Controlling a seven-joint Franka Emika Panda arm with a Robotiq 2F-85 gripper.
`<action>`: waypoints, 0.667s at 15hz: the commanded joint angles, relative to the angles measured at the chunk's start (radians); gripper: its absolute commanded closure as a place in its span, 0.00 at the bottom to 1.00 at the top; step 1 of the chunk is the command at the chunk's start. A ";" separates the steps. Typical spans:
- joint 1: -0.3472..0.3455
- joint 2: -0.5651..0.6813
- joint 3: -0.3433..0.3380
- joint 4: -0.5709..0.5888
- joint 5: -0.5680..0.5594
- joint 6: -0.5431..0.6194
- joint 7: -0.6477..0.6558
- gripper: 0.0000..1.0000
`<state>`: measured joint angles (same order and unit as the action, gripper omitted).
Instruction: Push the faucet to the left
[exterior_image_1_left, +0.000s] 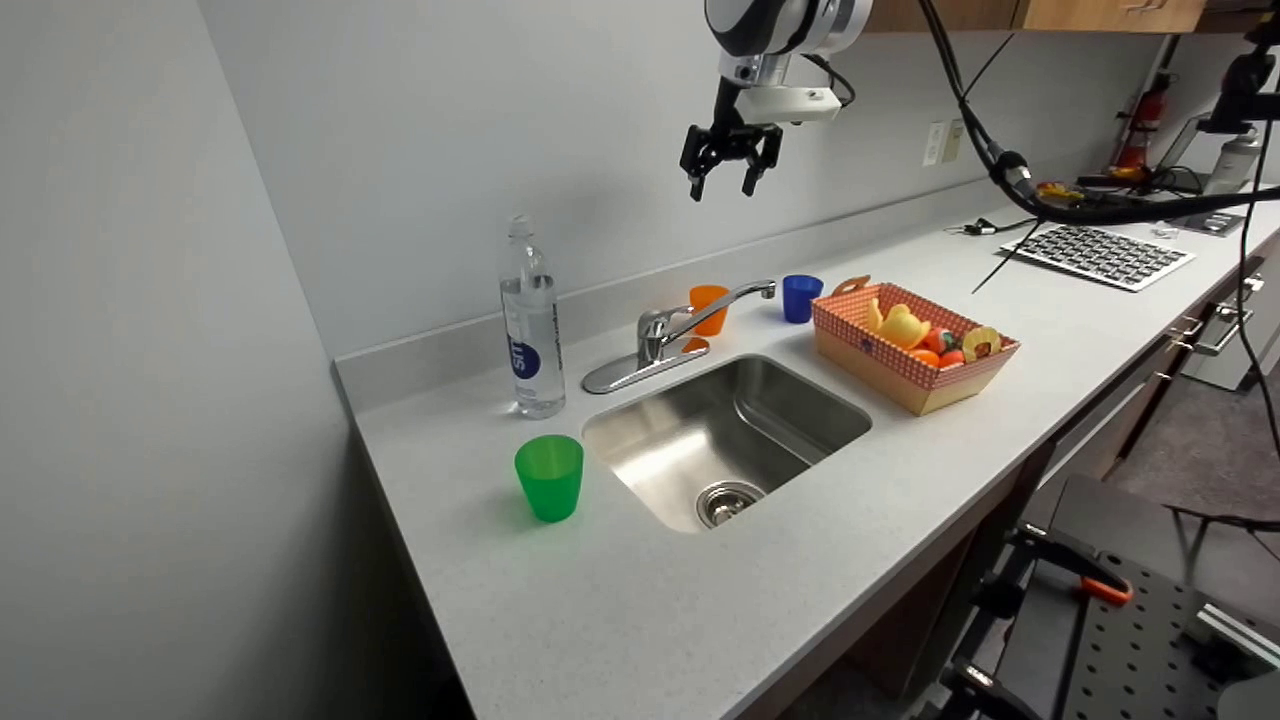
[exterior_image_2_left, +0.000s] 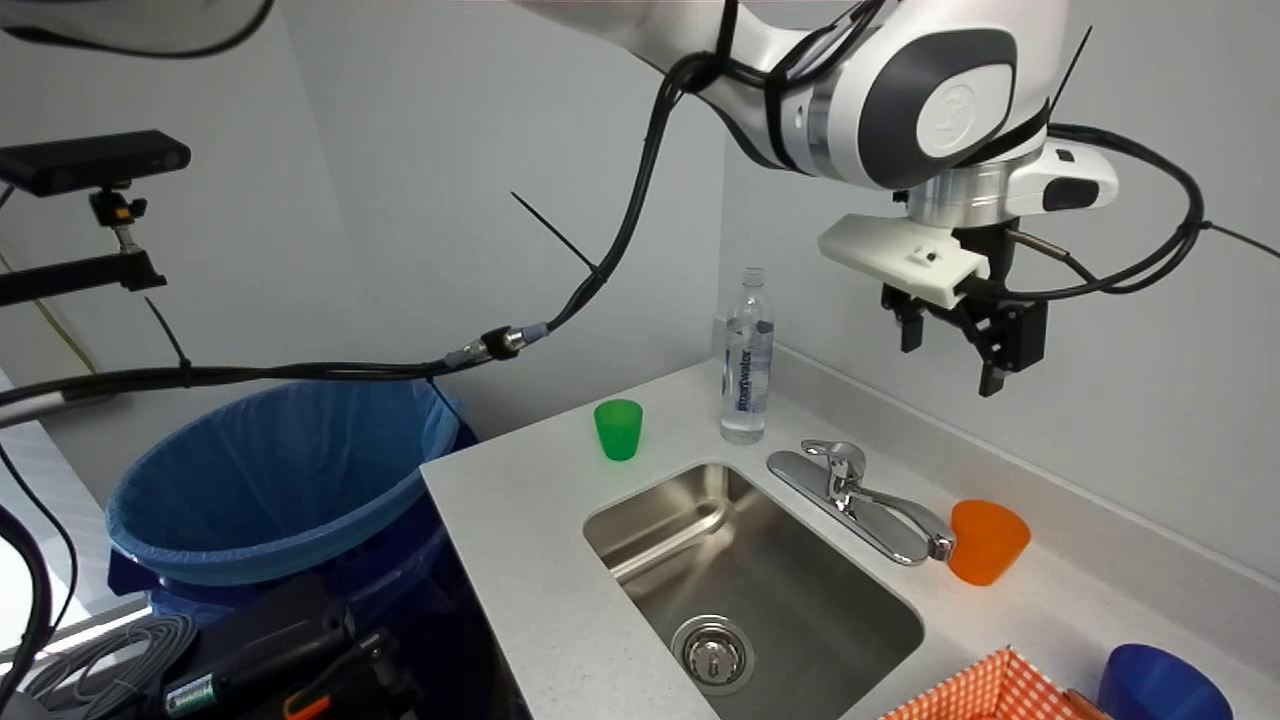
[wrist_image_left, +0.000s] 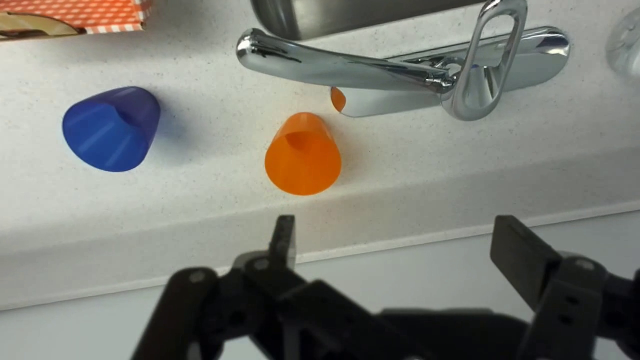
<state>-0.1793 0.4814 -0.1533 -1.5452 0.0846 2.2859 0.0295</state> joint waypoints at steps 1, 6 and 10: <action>-0.010 0.008 0.010 0.013 -0.006 -0.004 0.002 0.00; -0.010 0.009 0.010 0.023 -0.006 -0.007 0.002 0.00; -0.054 0.018 0.074 0.040 0.012 0.043 -0.264 0.00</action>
<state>-0.1912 0.4900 -0.1276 -1.5277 0.0843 2.3013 -0.0852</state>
